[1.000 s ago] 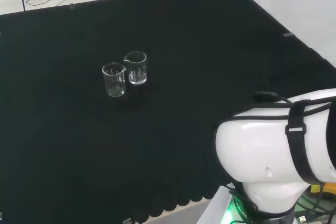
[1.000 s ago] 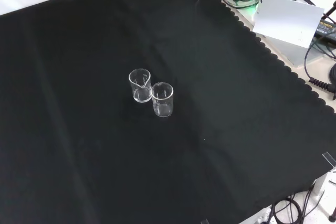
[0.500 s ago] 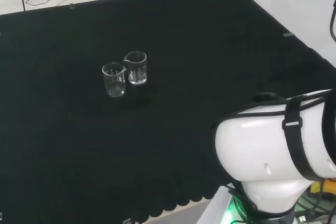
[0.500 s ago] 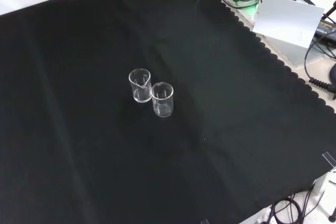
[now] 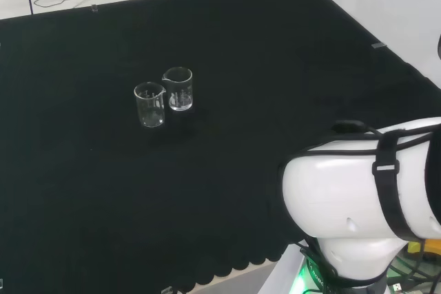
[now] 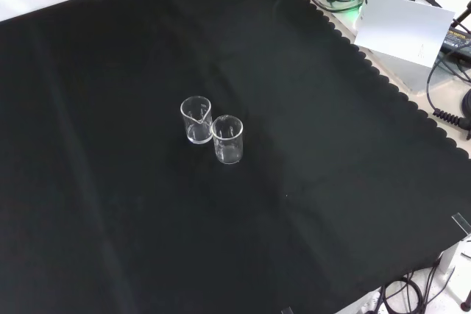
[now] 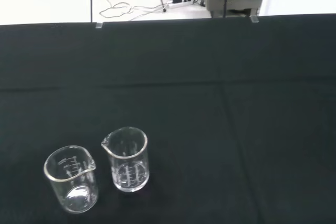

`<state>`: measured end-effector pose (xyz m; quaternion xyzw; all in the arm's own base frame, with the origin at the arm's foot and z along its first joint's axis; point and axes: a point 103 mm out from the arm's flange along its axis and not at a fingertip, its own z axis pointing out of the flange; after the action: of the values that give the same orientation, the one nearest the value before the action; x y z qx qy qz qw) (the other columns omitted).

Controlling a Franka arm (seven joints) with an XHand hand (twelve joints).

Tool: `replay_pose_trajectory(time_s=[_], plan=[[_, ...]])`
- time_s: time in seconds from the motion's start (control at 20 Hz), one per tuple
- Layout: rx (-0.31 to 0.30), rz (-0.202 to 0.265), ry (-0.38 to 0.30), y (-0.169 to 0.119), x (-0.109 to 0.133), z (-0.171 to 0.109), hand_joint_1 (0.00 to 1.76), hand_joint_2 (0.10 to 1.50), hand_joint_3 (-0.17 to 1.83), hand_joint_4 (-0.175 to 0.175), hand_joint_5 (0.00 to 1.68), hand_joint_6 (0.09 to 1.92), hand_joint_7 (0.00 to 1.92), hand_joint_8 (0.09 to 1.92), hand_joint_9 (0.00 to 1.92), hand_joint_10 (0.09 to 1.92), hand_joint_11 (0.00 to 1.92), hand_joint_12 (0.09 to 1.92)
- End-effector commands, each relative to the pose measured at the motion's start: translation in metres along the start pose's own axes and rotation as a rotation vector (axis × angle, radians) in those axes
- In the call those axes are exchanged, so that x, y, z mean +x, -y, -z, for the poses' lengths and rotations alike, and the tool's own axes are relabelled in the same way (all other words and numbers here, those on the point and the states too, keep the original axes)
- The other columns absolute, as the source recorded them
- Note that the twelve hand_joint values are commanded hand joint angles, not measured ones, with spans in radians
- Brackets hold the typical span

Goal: Pick up the beaker on the right.

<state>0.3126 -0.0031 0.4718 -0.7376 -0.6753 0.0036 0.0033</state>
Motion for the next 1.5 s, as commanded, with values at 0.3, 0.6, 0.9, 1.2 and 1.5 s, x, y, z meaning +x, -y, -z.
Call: replay_pose_trajectory(time_s=[0.3, 0.6, 0.9, 1.2, 1.5], plan=[[0.094, -0.049, 0.003, -0.036, -0.035, -0.08, 0.18, 1.26, 0.28, -0.026, 0.34, 0.09, 0.03, 0.42, 0.11, 0.66, 0.0, 1.26], [0.13, -0.024, -0.053, -0.066, -0.03, -0.133, 0.26, 1.21, 0.26, -0.029, 0.33, 0.09, 0.05, 0.47, 0.16, 0.67, 0.0, 1.29], [0.162, 0.012, -0.087, -0.099, -0.028, -0.173, 0.39, 1.12, 0.24, -0.028, 0.3, 0.09, 0.06, 0.5, 0.18, 0.69, 0.0, 1.32], [0.133, 0.077, -0.115, -0.118, -0.014, -0.206, 0.45, 1.07, 0.23, -0.025, 0.29, 0.09, 0.06, 0.52, 0.19, 0.69, 0.0, 1.32], [0.161, 0.113, -0.151, -0.134, -0.001, -0.235, 0.57, 1.0, 0.27, -0.018, 0.31, 0.09, 0.08, 0.56, 0.24, 0.68, 0.0, 1.35]])
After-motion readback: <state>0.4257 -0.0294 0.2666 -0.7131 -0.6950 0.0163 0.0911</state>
